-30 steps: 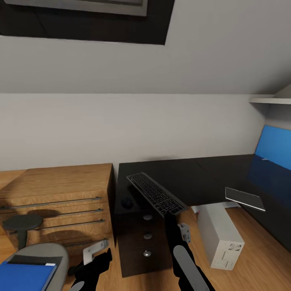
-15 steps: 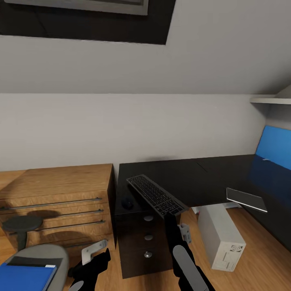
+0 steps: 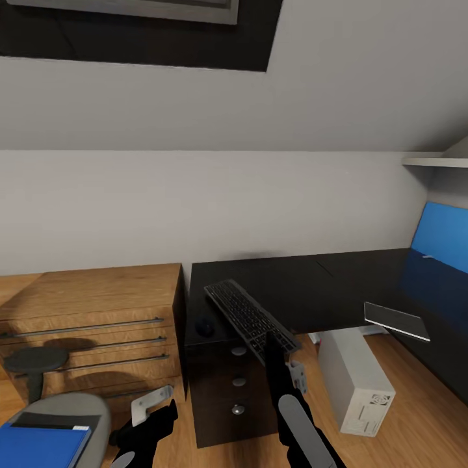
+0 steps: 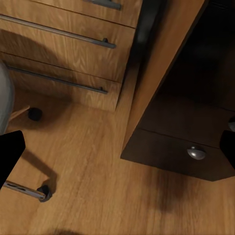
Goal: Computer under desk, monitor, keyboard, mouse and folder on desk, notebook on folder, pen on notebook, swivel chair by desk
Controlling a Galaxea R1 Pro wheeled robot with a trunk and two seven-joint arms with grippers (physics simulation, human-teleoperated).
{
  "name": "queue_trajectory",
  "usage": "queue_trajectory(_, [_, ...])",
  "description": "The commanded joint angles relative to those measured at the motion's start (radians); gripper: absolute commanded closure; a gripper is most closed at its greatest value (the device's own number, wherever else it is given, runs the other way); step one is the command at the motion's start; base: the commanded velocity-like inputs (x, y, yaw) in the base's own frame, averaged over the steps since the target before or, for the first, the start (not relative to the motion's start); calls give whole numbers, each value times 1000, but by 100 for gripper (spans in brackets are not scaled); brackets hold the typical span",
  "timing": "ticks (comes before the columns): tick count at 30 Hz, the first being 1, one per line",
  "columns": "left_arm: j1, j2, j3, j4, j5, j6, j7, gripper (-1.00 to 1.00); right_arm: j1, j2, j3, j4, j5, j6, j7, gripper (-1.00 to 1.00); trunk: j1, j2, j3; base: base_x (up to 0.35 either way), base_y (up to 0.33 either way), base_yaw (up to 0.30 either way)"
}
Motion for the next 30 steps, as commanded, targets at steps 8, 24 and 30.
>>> queue_trajectory(8, [-1, 1, -3, -1, 2, 7, 7, -100, -1, 0, 2, -2, -8, -9, 0, -100, 0, -1, -1, 0, 0, 0])
queue_trajectory(24, [-1, 1, -3, 0, 2, 5, 6, -100, -1, -8, 1, -2, -9, -6, 0, -100, 0, -1, -1, -97, -32, 0])
queue_trajectory(30, [-1, 1, -3, 1, 2, 5, 6, -100, -1, -8, 1, -2, -8, -6, 0, -100, 0, -1, -1, -5, -2, 0])
